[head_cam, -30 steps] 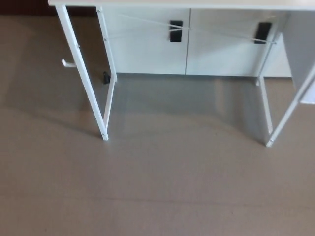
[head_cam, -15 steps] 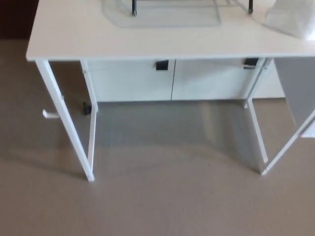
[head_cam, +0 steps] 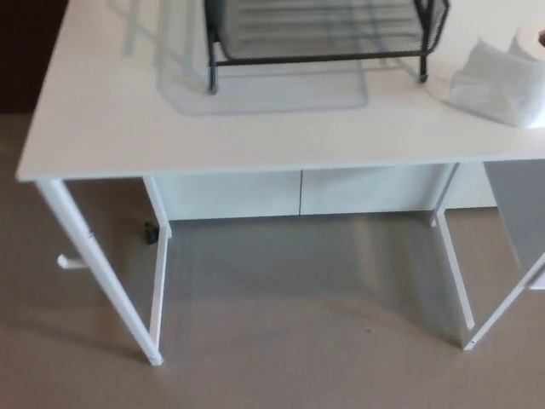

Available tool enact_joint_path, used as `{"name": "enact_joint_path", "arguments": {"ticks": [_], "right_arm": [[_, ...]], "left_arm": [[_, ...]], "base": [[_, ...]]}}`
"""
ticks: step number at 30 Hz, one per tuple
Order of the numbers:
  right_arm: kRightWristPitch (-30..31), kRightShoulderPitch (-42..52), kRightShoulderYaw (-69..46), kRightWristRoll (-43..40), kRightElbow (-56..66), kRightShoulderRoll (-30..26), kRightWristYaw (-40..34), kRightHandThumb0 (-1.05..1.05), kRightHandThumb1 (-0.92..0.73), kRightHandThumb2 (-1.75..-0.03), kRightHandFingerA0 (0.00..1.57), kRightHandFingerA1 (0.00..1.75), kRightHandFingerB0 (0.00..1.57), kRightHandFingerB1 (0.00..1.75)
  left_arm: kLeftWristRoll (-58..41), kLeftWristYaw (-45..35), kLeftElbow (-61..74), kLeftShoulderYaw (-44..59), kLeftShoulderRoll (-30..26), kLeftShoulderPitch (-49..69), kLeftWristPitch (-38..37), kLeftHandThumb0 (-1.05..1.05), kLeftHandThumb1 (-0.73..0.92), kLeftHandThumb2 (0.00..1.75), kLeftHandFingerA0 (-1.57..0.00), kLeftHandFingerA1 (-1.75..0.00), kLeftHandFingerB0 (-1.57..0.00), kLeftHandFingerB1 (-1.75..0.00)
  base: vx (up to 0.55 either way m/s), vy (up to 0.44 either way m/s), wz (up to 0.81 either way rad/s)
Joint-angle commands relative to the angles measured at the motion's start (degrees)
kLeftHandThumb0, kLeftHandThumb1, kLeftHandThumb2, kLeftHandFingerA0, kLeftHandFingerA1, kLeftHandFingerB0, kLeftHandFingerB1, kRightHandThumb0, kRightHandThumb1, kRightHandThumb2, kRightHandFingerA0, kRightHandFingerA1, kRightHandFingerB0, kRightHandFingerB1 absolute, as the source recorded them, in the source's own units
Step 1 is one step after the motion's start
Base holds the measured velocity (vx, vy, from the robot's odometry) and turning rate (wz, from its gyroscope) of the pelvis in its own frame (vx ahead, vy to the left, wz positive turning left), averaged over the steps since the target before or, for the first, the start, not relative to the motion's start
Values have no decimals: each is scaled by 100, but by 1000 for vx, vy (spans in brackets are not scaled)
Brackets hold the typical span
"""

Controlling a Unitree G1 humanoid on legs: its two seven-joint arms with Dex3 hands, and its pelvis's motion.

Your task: The robot walks towards a desk on which a file tray is kept in the middle and a toilet paper roll is kept on its right. The robot uses its right hand to hook on finger in the gap of the roll and grabs it, lifts it and places it on the tray.

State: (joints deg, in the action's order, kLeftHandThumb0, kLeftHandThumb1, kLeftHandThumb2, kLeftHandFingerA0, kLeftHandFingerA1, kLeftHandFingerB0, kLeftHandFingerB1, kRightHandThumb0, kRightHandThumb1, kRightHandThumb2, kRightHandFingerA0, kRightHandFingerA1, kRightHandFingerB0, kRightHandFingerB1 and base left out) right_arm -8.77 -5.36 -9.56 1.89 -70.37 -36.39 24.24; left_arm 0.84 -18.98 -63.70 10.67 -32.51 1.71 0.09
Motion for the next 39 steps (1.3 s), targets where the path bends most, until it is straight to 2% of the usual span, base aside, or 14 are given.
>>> {"name": "enact_joint_path", "arguments": {"ticks": [1,12,39], "right_arm": [[-32,25,2,-16,-16,-74,-7,-73,-46,-88,5,51,3,27],[-32,13,9,-20,-12,-82,1,-73,-46,-88,5,51,3,27],[1,-125,93,33,3,-89,9,-73,-46,-88,5,51,3,27]], "left_arm": [[-59,3,-18,31,-51,45,-131,-76,92,67,-1,-86,-1,-76],[-63,0,-5,45,-50,57,-135,-76,92,67,-1,-86,-1,-76],[-103,2,2,162,-19,182,-182,-76,92,67,-1,-86,-1,-76]], "base": [[173,-72,-8],[189,53,-9],[46,-33,-4]]}}
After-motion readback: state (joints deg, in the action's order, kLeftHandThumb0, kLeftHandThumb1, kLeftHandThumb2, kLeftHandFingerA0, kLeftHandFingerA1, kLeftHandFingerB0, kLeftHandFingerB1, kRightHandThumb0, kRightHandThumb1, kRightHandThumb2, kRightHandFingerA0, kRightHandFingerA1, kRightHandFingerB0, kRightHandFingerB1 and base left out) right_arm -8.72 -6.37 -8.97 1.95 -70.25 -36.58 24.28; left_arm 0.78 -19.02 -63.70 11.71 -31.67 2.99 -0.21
